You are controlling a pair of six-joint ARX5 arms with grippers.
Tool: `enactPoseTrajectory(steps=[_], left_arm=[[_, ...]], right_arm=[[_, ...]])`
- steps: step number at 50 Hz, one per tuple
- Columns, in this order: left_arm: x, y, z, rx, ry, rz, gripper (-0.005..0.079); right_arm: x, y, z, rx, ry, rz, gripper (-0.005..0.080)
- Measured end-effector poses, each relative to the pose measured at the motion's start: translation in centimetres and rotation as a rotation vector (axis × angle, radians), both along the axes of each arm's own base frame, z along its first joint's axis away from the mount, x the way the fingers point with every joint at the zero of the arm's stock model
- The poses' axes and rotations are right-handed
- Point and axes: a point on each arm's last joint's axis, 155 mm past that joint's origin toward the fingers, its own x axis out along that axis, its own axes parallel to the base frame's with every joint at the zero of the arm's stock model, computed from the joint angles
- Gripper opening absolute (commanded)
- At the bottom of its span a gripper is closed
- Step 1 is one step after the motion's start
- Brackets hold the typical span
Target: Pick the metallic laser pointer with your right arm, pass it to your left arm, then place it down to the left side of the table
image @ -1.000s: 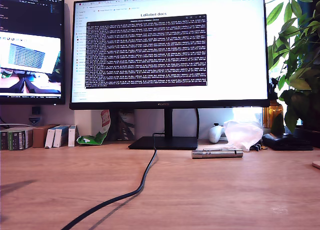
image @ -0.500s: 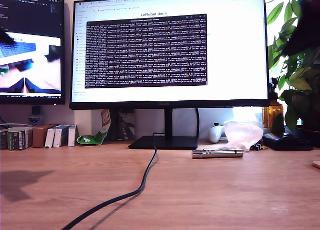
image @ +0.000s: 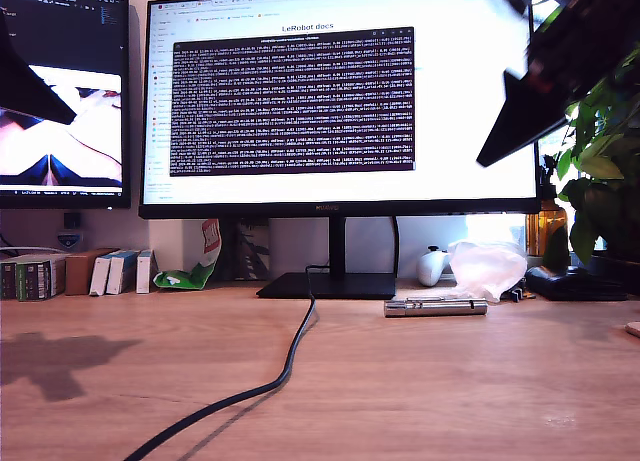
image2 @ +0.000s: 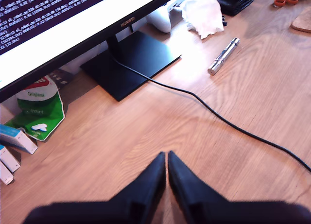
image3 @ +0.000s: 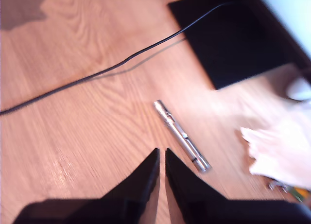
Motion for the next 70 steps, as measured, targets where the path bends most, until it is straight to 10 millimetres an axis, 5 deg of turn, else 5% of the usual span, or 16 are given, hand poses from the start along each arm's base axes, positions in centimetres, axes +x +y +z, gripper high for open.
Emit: enactPoseTrajectory(steps=[26,35,43,51,70], left_arm=[[-0.1,-0.4,0.1,0.0,-0.005,-0.012,-0.0019],[-0.1,-0.4,0.1,-0.001,-0.006,-0.012,-0.0019],[-0.1,-0.4,0.1,0.0,-0.006,-0.012,-0.0019],[-0.1,-0.4,0.1,-0.001,-0.006,-0.012,-0.0019],[-0.1,-0.4,0.1,-0.001,-0.006,-0.012,-0.0019]], right_arm=[[3.2,1.1,-5.0,-0.269,-0.038,0.122,-0.0006],[3.7,0.8,-6.5,-0.357,-0.058,0.159,0.0277],[5.1,1.6,-6.6,-0.397,-0.13,0.17,0.0381],[5.8,2.5,-6.9,-0.435,-0.17,0.193,0.0386],[4.3,3.1,-11.8,-0.458,-0.031,0.222,0.0354]])
